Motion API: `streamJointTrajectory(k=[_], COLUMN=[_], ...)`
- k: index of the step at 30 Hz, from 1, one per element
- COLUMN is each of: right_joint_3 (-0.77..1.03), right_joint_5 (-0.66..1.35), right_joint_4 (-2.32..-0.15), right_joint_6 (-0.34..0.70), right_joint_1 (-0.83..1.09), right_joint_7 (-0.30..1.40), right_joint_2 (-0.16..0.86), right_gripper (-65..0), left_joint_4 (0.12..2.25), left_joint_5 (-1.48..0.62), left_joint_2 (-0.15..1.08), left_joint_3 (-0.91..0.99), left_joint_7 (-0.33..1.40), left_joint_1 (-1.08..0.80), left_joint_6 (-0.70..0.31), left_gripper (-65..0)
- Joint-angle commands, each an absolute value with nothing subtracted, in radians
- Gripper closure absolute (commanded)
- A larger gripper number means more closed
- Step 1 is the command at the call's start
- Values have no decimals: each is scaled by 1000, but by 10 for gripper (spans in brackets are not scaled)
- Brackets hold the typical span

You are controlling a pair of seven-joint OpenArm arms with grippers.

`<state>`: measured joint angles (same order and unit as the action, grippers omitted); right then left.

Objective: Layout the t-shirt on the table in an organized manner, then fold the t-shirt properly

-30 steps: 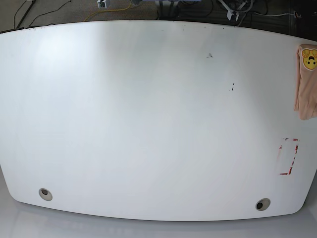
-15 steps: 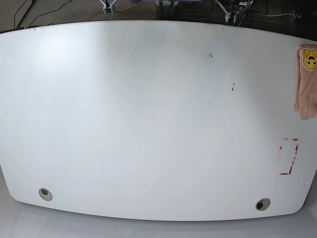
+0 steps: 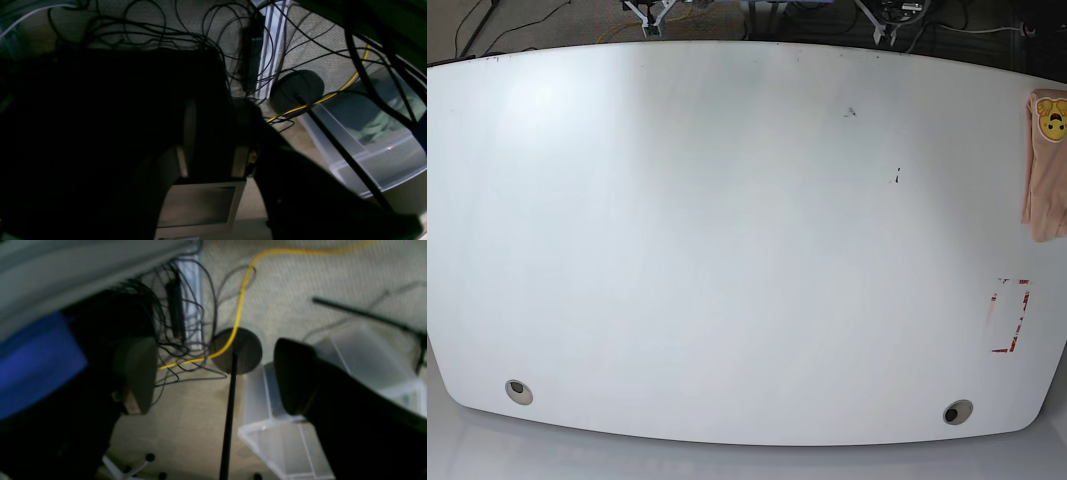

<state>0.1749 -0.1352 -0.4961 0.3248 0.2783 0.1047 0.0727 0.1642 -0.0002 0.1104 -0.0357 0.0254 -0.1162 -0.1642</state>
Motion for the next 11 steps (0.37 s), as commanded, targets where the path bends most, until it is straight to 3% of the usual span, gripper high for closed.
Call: streamJointTrajectory(k=[1, 11], right_joint_3=[168, 165], right_joint_5=[-137, -137], right_joint_4=[-498, -498], right_joint_6=[332, 332], right_joint_1=[277, 275], right_joint_7=[104, 104], right_joint_2=[70, 47], right_gripper=[-520, -520], left_joint_4=[163, 166], left_joint_5=[-1, -4], left_joint_2=[122, 122], left_joint_3=[-36, -33], left_joint_7=[25, 21], left_joint_1=[-119, -119], left_joint_6=[-159, -159], left_gripper=[-156, -158])
